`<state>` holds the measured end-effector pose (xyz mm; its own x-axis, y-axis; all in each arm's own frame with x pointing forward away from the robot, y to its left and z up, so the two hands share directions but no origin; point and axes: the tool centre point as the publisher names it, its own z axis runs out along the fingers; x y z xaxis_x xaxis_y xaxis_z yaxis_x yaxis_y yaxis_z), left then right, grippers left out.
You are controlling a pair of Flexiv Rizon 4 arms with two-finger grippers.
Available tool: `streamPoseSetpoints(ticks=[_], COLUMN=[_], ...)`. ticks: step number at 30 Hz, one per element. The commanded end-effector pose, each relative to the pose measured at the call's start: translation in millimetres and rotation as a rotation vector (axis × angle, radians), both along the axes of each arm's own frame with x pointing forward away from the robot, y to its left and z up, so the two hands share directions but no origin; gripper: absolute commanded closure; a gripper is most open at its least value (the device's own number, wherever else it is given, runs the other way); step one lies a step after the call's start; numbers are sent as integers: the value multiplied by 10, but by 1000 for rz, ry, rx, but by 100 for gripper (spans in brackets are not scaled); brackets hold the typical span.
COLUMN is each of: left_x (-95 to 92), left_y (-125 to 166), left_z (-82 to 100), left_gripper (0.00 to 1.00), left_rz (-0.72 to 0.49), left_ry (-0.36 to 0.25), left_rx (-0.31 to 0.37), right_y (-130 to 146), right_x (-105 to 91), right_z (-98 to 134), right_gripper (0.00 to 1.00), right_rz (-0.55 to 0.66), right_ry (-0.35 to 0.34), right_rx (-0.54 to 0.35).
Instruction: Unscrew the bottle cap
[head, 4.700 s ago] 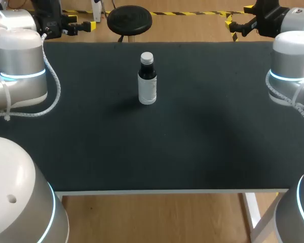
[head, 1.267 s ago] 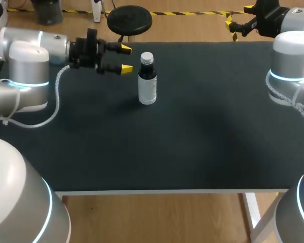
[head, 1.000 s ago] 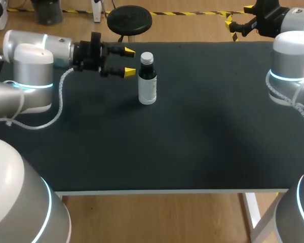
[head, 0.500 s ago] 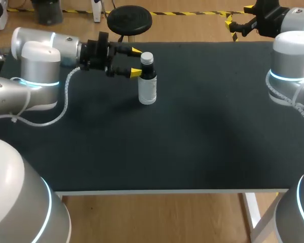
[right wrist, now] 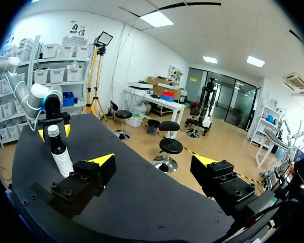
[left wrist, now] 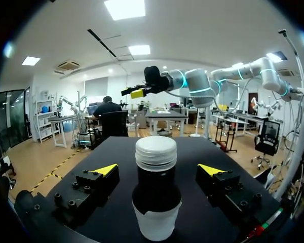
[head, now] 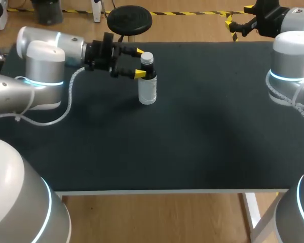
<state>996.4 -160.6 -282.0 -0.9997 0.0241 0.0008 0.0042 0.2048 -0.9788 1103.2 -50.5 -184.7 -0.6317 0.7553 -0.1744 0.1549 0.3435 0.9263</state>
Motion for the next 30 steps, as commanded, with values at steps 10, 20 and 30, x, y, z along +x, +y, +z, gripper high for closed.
streamPoseSetpoints(ticks=[10,20,30], left_x=[5,15,12], left_y=[-86,-104,-132], left_z=[-49,-77,-83], left_gripper=[0,0,0], left_rz=[-26,-28,-42], left_ry=[5,22,23], left_rx=[-1,4,3], right_y=[-2,-2,-2], right_x=[6,6,6], right_z=[-2,-2,-2], right_gripper=[0,0,0], right_rz=[1,1,1], right_ry=[0,0,0], right_rx=[0,0,0])
